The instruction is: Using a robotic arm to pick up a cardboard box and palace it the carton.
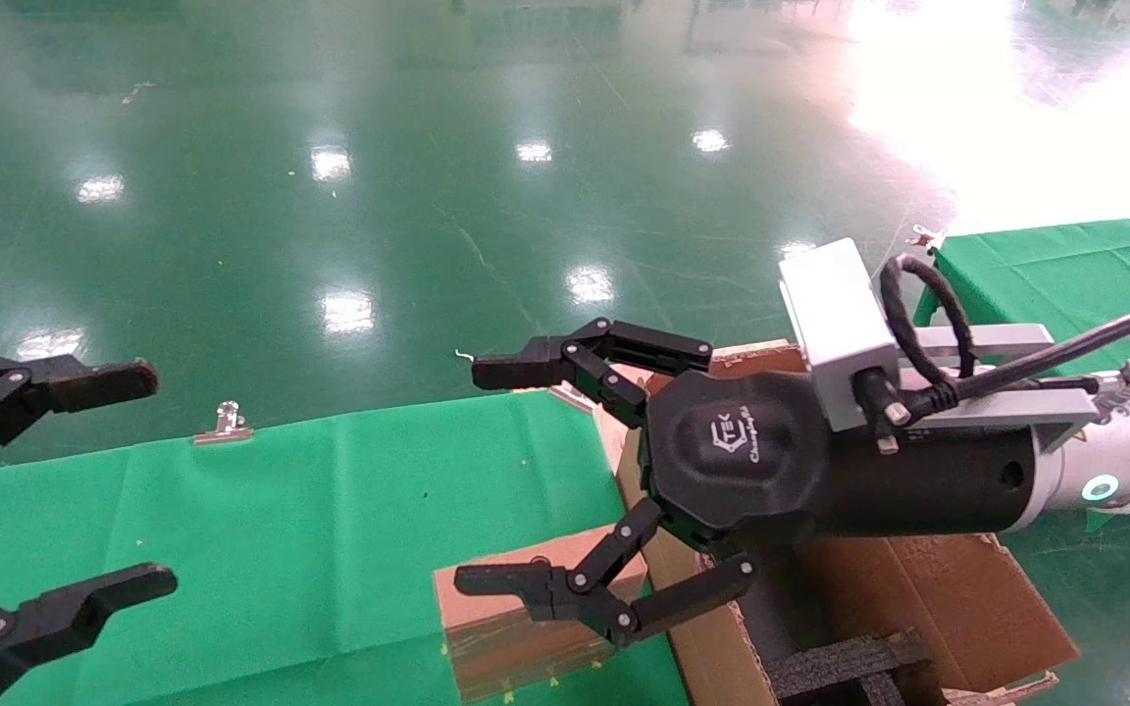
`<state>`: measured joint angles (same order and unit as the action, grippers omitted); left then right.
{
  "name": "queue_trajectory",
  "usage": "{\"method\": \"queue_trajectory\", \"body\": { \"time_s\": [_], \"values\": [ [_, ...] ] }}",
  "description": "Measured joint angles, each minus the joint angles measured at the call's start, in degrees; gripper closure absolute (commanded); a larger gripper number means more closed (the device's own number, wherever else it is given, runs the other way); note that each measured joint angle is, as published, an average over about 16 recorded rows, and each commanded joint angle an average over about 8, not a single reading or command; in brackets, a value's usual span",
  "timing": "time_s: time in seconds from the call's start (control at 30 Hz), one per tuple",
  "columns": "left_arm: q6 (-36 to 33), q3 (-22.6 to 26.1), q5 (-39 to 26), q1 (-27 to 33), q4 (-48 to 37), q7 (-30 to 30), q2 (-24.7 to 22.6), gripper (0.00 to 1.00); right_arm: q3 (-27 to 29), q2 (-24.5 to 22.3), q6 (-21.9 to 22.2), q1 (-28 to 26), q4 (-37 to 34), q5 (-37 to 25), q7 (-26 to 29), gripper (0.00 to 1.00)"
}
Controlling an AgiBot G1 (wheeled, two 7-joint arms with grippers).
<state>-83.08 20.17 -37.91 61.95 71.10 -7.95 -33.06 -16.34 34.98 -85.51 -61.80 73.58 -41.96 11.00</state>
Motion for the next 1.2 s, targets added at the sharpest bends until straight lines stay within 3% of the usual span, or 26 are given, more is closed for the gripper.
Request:
{"method": "queue_trajectory", "body": {
  "time_s": [0.4,0.43,0.67,0.7,0.97,1.2],
  "values": [
    [0.0,0.0,0.0,0.0,0.0,0.0,0.0,0.0,0.0,0.0,0.0,0.0,0.0,0.0,0.0,0.0],
    [0.0,0.0,0.0,0.0,0.0,0.0,0.0,0.06,0.0,0.0,0.0,0.0,0.0,0.0,0.0,0.0],
    [0.0,0.0,0.0,0.0,0.0,0.0,0.0,0.93,0.02,0.0,-0.01,0.02,0.0,0.01,-0.01,0.0],
    [0.0,0.0,0.0,0.0,0.0,0.0,0.0,1.0,0.02,0.0,-0.01,0.02,-0.01,0.01,-0.01,0.0],
    [0.0,0.0,0.0,0.0,0.0,0.0,0.0,1.0,-0.56,-0.1,-0.16,-0.58,-0.29,-1.3,0.2,0.0],
    [0.0,0.0,0.0,0.0,0.0,0.0,0.0,1.0,-3.85,0.02,-1.67,-4.27,-0.98,-7.74,1.83,0.0]
  ]
}}
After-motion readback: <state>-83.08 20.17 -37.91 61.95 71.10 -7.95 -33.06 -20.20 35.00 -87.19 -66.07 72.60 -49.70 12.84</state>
